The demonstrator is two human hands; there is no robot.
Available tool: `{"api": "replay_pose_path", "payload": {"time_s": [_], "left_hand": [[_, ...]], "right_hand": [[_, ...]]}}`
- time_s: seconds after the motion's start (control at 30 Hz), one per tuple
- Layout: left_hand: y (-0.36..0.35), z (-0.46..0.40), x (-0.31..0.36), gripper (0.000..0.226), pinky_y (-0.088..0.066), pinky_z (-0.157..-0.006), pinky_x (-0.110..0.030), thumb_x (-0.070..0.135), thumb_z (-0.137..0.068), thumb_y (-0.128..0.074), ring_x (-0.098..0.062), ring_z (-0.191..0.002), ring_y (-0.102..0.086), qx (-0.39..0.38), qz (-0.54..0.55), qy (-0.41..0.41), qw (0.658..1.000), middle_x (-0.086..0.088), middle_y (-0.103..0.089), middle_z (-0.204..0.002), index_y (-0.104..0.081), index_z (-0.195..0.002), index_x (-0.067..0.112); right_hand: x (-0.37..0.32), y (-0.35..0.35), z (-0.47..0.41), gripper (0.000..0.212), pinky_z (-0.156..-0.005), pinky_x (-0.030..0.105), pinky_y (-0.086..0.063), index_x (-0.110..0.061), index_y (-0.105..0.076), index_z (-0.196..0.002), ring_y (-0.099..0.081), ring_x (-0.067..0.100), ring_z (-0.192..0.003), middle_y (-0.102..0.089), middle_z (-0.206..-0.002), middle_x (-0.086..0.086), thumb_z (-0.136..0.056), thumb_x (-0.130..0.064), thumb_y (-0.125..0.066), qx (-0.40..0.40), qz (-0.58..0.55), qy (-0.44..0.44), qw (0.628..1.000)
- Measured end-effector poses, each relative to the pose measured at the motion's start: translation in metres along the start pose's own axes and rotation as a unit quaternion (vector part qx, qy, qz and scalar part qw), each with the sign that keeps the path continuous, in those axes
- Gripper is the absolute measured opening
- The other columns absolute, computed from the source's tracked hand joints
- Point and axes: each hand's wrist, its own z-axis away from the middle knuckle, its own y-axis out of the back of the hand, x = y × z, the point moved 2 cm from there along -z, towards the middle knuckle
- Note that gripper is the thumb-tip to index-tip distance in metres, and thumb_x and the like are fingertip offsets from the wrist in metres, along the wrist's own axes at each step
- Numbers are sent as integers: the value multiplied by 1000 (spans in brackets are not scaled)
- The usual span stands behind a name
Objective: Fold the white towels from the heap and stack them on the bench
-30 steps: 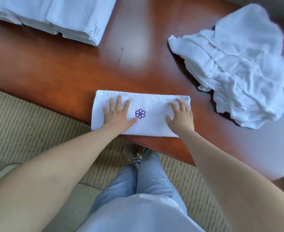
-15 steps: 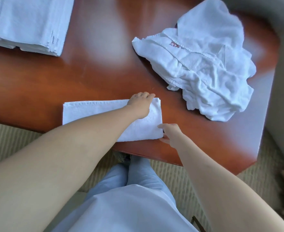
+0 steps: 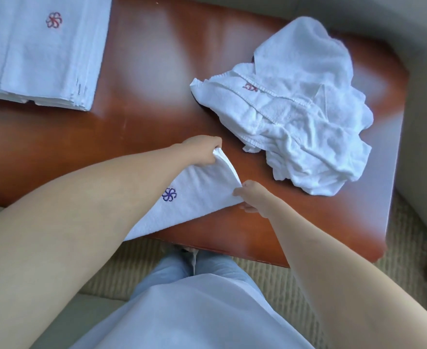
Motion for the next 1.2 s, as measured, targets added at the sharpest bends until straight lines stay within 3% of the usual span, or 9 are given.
{"api": "replay_pose_path", "payload": {"time_s": [0.1,0.17,0.27,0.43,0.67,0.77,0.9,1.03,1.2], "left_hand": [[30,21,-23,24,-35,-58,-32,22,-88,-57,-22,-82,-55,60,11,13,998,6,-59,-92,-43,-103,34],[51,40,-41,33,-37,-60,-32,21,-90,-56,-20,-85,-54,96,7,17,995,11,-58,-98,-47,-117,38],[81,78,-70,45,-50,-77,-37,18,-90,-56,-21,-98,-56,132,-9,24,991,9,-56,-110,-54,-130,40],[116,153,-134,26,-51,-86,-38,23,-92,-59,-25,-104,-60,193,6,68,979,6,-54,-102,-65,-114,37],[131,266,-246,19,-33,-61,-31,35,-93,-67,-20,-94,-55,283,36,96,954,6,-52,-99,-60,-111,31],[134,314,-292,21,-40,-66,-32,37,-93,-67,-20,-93,-57,293,65,90,950,4,-55,-103,-59,-111,31],[139,373,-347,14,-30,-58,-26,33,-96,-64,-17,-89,-54,315,80,73,943,6,-51,-101,-53,-104,35],[145,426,-393,13,-32,-62,-27,29,-96,-60,-14,-88,-51,346,88,72,931,13,-46,-94,-59,-108,33],[164,476,-434,8,-35,-62,-27,26,-92,-57,-14,-81,-56,385,93,79,915,12,-48,-91,-58,-93,35]], "right_hand": [[-39,6,9,26,-75,38,-59,-13,-55,-113,-66,24,-79,-63,-99,8,-89,-22,-56,42,33,80,995],[-73,4,19,24,-80,46,-64,-13,-51,-113,-71,26,-76,-64,-95,8,-92,-23,-52,63,68,128,987],[-125,-5,42,21,-77,51,-64,-20,-48,-115,-76,31,-75,-71,-88,9,-94,-26,-48,98,140,213,962],[-202,-46,92,26,-79,47,-62,-21,-51,-117,-75,26,-72,-73,-84,8,-91,-20,-48,139,192,323,916],[-275,-154,167,13,-53,24,-55,-25,-52,-100,-73,14,-61,-74,-84,9,-93,-14,-51,143,181,421,877],[-299,-203,196,16,-63,33,-59,-19,-55,-109,-75,18,-68,-75,-86,11,-94,-14,-54,150,195,445,861],[-331,-267,231,14,-71,41,-62,-21,-56,-105,-75,19,-71,-75,-82,7,-92,-17,-56,176,211,472,838],[-358,-322,259,16,-69,39,-60,-26,-58,-103,-74,19,-70,-74,-69,-1,-88,-20,-55,199,213,490,822],[-388,-372,287,15,-56,30,-50,-27,-56,-102,-72,23,-70,-73,-65,-4,-88,-22,-55,216,209,510,806]]}}
